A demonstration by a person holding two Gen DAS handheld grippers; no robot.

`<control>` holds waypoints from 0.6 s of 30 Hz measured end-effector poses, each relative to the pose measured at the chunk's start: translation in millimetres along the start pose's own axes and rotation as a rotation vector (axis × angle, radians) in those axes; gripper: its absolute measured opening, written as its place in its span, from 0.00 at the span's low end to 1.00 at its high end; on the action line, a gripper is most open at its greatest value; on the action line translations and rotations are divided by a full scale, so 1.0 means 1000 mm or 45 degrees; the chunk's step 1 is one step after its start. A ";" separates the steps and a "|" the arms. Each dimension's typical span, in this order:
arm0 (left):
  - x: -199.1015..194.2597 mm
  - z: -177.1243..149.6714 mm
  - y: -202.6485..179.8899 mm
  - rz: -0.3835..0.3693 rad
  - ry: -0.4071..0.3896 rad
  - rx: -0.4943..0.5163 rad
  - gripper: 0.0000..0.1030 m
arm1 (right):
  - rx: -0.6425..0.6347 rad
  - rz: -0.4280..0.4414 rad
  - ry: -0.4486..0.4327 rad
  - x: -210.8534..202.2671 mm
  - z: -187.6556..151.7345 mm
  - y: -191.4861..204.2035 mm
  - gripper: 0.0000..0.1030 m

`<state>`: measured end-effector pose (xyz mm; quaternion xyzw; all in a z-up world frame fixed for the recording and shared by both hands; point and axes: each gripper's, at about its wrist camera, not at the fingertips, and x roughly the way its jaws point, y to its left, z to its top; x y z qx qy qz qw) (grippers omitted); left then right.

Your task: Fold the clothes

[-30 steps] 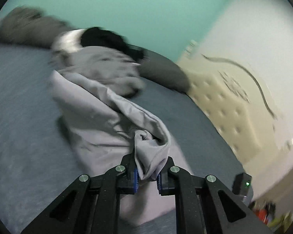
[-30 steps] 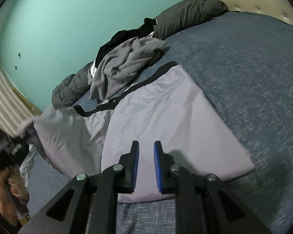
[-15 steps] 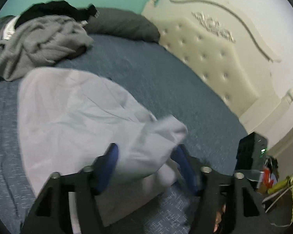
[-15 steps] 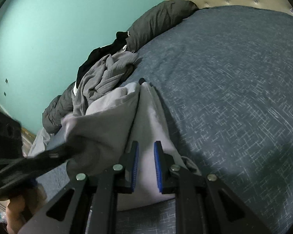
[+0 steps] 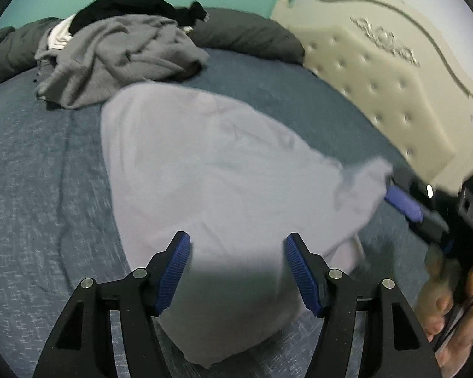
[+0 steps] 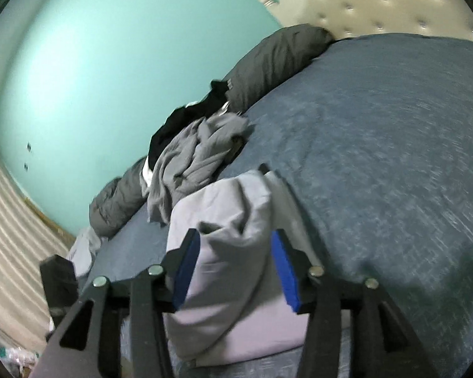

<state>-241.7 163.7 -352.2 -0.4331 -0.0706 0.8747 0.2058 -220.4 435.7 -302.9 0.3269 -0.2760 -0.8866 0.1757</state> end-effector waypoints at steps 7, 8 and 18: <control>0.018 -0.019 -0.019 0.013 0.062 0.100 0.65 | -0.097 -0.222 0.156 0.045 -0.011 -0.001 0.50; 0.016 -0.020 -0.019 0.015 0.059 0.102 0.65 | -0.069 -0.205 0.173 0.048 -0.013 -0.008 0.40; -0.002 -0.018 -0.003 0.076 0.032 0.033 0.65 | 0.010 -0.216 0.238 0.032 -0.030 -0.041 0.08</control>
